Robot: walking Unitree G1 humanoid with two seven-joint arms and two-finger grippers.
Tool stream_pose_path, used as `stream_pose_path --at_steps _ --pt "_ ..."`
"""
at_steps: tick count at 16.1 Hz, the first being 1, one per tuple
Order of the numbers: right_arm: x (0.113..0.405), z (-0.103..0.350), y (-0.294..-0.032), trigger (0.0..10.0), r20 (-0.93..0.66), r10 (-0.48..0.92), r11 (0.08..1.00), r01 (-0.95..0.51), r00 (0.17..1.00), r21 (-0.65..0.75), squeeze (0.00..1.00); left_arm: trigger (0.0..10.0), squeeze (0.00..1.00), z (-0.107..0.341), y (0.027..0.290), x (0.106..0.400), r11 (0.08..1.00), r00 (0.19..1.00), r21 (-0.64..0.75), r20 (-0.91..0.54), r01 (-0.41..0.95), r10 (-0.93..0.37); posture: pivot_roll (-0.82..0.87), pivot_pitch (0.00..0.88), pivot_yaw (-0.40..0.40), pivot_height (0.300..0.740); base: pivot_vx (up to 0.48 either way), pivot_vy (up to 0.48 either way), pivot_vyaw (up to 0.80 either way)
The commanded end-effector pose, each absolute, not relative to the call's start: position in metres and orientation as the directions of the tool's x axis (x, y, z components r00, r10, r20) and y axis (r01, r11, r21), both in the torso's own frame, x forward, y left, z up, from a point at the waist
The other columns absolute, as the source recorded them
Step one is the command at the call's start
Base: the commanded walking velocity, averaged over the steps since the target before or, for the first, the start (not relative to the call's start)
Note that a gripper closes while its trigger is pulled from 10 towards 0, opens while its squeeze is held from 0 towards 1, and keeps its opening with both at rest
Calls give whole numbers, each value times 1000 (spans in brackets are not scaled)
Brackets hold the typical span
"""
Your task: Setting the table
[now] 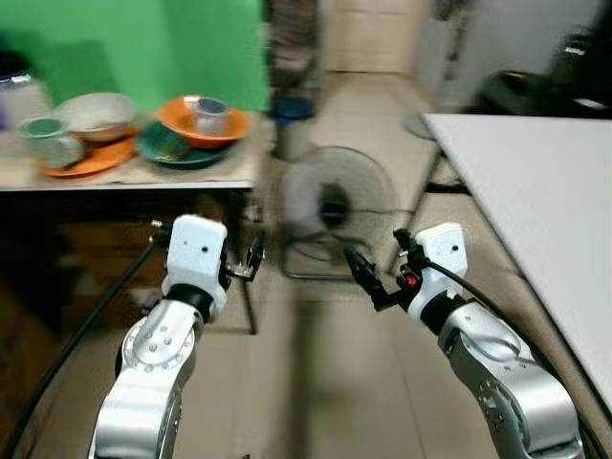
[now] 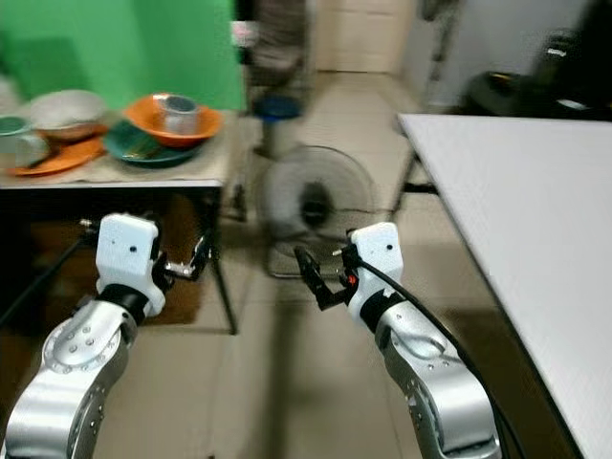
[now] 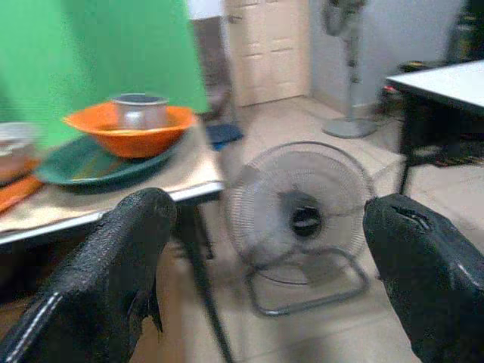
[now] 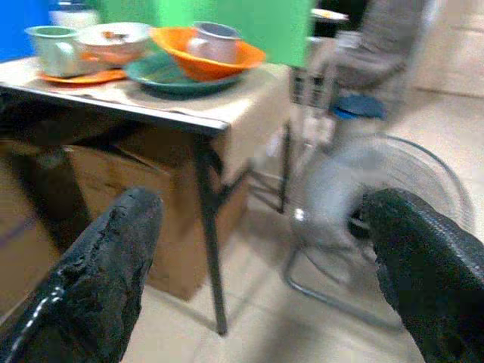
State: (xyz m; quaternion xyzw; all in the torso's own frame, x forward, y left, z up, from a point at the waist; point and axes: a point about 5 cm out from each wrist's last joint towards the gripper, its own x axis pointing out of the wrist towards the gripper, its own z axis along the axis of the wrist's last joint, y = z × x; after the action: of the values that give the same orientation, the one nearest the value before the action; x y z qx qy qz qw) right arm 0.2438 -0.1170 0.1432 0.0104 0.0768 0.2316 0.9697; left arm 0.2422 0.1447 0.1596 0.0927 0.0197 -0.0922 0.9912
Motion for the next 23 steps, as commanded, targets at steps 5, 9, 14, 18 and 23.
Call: stream_pose_path --at_steps 5,9,14,18,23 --pt "251 147 -120 10000 -112 396 918 -390 911 74 0 10000 0 164 149 244 966 985 191 -49 173 -167 159 0 -8 740 328 0 0" --pt "256 143 -127 10000 -134 303 953 -297 944 60 0 10000 0 161 149 244 970 985 172 -48 174 -168 158 0 -2 740 326 0 0" --pt "249 130 -177 10000 -149 33 999 -33 988 5 0 10000 0 156 155 243 967 981 162 -46 194 -189 136 0 70 740 326 0 0" --pt "226 117 -203 10000 -170 -13 1000 11 985 -12 0 10000 0 149 157 241 967 977 139 -37 213 -210 93 0 131 740 316 0 0" --pt "238 138 -190 10000 -99 42 999 -43 994 -8 0 10000 0 151 165 238 972 985 157 -23 173 -171 120 0 67 740 307 0 320"
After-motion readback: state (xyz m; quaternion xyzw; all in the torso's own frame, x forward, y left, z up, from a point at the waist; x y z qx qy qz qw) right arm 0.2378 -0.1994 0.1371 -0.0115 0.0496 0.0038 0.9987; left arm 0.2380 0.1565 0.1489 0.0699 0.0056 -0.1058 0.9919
